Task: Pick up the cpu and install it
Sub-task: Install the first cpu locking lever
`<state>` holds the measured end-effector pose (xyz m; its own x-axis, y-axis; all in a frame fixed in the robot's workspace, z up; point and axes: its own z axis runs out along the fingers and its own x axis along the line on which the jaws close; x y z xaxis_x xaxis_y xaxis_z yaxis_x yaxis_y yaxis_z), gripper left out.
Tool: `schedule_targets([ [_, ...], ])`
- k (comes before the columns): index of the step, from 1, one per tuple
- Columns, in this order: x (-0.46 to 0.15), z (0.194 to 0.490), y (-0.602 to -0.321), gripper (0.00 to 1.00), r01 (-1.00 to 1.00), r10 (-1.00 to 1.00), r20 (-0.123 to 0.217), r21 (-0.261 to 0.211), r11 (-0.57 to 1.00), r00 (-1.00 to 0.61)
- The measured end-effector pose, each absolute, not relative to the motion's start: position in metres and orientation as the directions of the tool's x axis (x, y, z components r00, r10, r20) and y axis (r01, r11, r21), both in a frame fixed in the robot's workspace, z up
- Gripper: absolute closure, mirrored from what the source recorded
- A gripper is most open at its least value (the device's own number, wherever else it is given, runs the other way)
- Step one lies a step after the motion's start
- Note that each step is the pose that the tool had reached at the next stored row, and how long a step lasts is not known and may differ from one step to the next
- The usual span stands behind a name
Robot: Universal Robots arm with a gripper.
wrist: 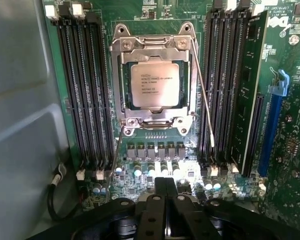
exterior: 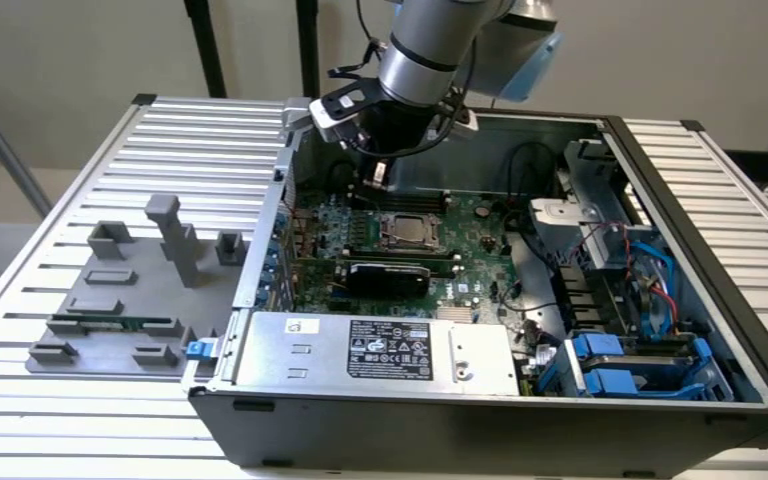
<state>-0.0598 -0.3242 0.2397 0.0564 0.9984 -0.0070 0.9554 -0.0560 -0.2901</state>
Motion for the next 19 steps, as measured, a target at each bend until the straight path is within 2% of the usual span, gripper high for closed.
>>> schedule_targets([
  [9,-0.0617,0.2398,-0.3244,0.89,0.954,0.997,0.035,-0.292,-0.060,0.073],
  [19,-0.0617,0.2394,-0.3247,0.89,0.936,0.976,0.036,-0.292,-0.194,0.214],
])
